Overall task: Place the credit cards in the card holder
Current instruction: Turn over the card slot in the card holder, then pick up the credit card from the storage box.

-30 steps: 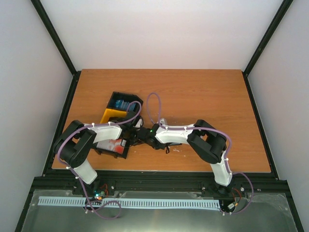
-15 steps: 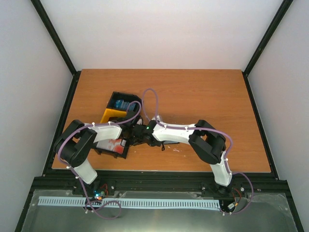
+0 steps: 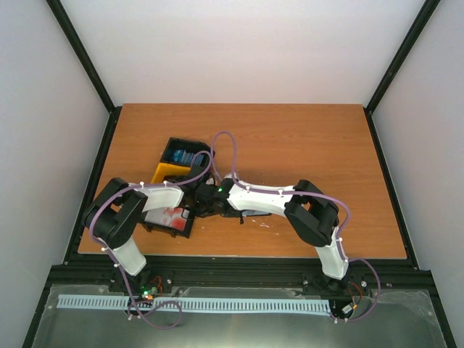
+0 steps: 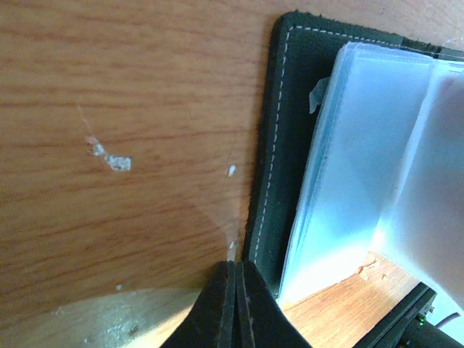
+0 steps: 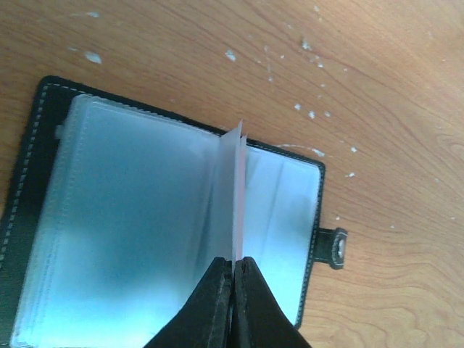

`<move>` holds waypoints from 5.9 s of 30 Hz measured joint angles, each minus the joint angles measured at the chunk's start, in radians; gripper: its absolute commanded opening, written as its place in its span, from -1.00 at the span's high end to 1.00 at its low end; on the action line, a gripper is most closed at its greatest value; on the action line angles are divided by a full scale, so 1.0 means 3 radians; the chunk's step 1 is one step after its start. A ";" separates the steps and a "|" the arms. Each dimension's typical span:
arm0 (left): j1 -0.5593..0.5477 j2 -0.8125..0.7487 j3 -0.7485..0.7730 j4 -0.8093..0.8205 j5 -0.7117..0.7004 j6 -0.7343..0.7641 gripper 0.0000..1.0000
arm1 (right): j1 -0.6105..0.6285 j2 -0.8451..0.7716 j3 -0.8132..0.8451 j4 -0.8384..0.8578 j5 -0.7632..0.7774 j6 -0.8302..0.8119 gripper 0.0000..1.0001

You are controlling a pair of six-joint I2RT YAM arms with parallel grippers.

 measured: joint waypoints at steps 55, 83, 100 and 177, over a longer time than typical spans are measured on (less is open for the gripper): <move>0.0000 -0.0092 0.0022 -0.0141 -0.0140 0.0103 0.93 | -0.0609 -0.0946 -0.1104 0.1064 -0.1017 0.0033 -0.01; 0.0429 -0.1930 0.0239 -0.1425 -0.0652 0.0863 0.20 | -0.0804 -0.1203 -0.0814 0.1540 -0.1877 -0.0502 -0.03; 0.0483 -0.1962 -0.0254 -0.2394 -0.1211 0.0229 0.11 | -0.0919 -0.1083 -0.0791 0.1540 -0.2001 -0.0796 -0.02; 0.0551 -0.1364 0.0088 -0.2326 -0.0732 0.0347 0.77 | -0.1111 -0.1091 -0.1095 0.1770 -0.2146 -0.0924 -0.03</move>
